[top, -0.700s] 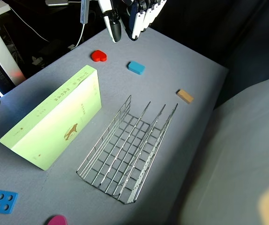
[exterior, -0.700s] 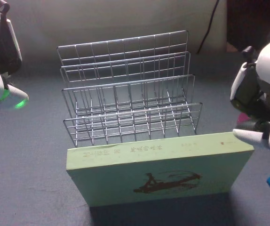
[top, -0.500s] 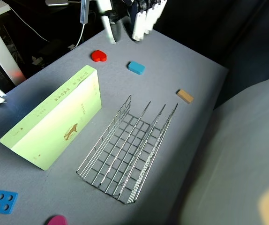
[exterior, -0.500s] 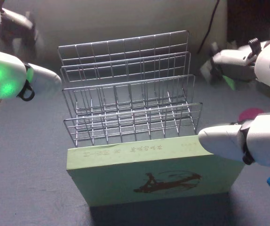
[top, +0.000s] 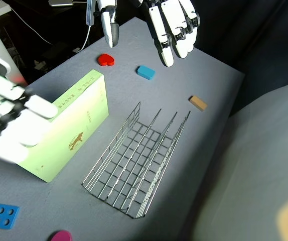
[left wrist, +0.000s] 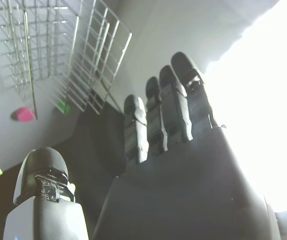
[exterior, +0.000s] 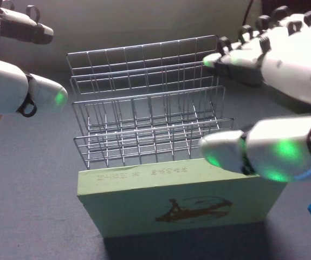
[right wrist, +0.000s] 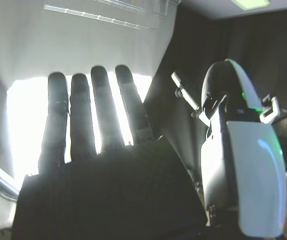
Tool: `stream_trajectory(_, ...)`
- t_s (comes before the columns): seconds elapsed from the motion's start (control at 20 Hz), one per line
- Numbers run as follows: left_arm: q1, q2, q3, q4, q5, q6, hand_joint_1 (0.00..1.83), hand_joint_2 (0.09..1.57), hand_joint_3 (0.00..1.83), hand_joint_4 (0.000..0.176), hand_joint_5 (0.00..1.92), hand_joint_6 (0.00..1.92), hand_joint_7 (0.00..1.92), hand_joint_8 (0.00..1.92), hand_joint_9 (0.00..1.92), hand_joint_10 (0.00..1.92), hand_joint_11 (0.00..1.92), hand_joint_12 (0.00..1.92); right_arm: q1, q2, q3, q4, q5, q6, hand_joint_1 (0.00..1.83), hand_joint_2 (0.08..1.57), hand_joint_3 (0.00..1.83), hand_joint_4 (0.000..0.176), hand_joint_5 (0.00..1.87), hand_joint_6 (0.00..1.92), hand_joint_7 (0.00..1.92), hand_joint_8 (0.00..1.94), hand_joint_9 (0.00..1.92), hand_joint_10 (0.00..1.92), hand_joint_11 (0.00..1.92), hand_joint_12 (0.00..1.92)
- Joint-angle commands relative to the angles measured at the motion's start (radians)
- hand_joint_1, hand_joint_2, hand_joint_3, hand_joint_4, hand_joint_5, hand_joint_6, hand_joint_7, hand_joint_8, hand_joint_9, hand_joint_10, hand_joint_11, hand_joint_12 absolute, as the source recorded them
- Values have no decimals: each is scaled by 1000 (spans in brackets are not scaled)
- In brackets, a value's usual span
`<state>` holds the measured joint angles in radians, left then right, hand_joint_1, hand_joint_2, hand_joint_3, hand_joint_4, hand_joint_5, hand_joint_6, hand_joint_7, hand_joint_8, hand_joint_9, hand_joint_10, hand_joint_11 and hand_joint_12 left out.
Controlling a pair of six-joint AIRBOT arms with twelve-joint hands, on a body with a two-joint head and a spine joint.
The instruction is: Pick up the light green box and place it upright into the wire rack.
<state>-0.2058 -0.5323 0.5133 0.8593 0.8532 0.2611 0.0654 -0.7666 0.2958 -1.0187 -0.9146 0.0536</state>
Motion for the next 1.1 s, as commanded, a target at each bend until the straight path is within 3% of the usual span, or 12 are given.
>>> stream_trajectory(0.0, -12, 1, 5, 65, -58, 2, 233, 1125, 8, 116, 249, 4, 224, 3, 199, 5, 0, 728, 23, -18, 4, -54, 5, 14, 167, 1122, 0, 14, 123, 0, 132, 0, 88, 0, 0, 512)
stream_trajectory(0.3, -8, 1, 28, 66, -71, 21, 232, 1128, 5, 115, 256, 3, 224, 1, 200, 3, 0, 703, 40, -182, 46, -13, -91, 61, 545, 1049, 0, 15, 101, 1, 103, 0, 65, 0, 0, 538)
stream_trajectory(0.45, -7, 1, 32, 67, -78, 23, 227, 1145, 10, 115, 248, 0, 223, 1, 200, 2, 0, 699, 11, -246, 81, -5, -97, 75, 719, 1010, 0, 14, 149, 8, 133, 3, 74, 1, 0, 385)
stream_trajectory(1.05, 10, 3, 83, 101, -98, 22, 221, 1151, 4, 114, 245, 0, 224, 0, 205, 2, 0, 676, -86, -425, 244, 89, -105, 96, 921, 1067, 14, 12, 106, 0, 92, 0, 30, 0, 0, 387)
